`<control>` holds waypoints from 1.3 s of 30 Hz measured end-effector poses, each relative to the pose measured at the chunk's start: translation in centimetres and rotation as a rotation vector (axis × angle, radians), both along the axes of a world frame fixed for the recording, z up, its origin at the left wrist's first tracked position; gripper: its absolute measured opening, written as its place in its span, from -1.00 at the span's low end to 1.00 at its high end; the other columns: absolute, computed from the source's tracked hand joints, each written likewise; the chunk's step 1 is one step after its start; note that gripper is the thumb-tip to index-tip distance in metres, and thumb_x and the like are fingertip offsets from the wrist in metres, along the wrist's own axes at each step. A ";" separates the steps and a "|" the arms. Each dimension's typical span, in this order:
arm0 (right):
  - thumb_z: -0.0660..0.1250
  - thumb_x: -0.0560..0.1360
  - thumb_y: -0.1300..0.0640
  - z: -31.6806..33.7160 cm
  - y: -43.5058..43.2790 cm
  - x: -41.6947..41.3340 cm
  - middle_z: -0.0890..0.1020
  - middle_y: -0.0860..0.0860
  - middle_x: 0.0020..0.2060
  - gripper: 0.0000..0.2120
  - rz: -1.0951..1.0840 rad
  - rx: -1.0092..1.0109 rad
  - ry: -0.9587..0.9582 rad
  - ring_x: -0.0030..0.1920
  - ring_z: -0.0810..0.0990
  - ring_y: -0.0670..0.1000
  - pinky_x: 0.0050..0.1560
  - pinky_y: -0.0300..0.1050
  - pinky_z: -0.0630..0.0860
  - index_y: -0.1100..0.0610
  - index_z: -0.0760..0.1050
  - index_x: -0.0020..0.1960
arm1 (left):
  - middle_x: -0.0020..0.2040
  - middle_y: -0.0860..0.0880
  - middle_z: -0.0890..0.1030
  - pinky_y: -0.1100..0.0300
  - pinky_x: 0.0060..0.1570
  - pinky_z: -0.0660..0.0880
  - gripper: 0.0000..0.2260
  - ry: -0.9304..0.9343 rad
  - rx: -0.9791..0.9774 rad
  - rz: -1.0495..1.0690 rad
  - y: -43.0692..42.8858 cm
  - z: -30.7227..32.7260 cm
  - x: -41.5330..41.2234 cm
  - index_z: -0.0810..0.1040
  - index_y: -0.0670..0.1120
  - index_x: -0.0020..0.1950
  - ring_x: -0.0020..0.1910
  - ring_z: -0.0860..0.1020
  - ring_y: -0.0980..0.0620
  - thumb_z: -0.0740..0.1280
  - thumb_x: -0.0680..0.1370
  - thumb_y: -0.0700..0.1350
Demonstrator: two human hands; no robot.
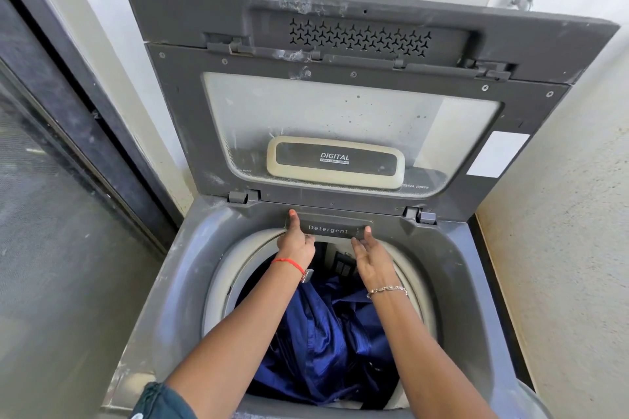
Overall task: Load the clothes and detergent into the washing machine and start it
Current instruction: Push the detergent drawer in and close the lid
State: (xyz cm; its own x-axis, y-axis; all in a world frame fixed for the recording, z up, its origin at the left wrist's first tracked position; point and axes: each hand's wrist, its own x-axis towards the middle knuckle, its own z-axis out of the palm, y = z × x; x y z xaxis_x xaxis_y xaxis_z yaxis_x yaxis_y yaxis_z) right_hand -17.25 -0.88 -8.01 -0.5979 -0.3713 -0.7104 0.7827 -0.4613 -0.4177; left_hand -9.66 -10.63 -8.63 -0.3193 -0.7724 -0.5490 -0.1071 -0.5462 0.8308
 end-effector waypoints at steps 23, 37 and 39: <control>0.19 0.55 0.34 0.9 0.0 -2.2 0.43 0.10 -0.22 -0.85 0.086 0.043 0.013 0.00 0.43 0.03 0.39 0.01 0.29 0.28 0.37 -0.20 | 0.54 -0.21 0.04 -0.32 0.38 0.05 -0.55 0.560 0.552 0.195 -0.8 2.9 1.1 0.10 -0.25 0.50 0.50 0.03 -0.26 0.13 0.63 -0.21; 0.12 0.57 0.39 6.1 1.4 -0.7 0.33 0.28 0.30 -0.88 0.176 0.002 0.073 0.44 0.22 0.19 0.45 0.02 0.18 0.37 0.37 0.08 | 0.55 -0.20 -0.11 -0.16 0.46 0.03 -0.42 0.432 0.426 0.100 2.0 9.1 1.9 -0.06 -0.19 0.53 0.53 -0.10 -0.18 0.18 0.61 -0.21; 0.10 0.58 0.39 8.9 1.4 -0.4 0.24 0.29 0.40 -0.72 0.189 -0.031 0.122 0.44 0.22 0.20 0.46 0.00 0.17 0.40 0.29 0.28 | 0.55 -0.17 -0.06 -0.07 0.48 -0.01 -0.36 0.332 0.283 0.041 2.4 11.6 1.8 -0.01 -0.14 0.54 0.53 -0.07 -0.11 0.27 0.55 -0.17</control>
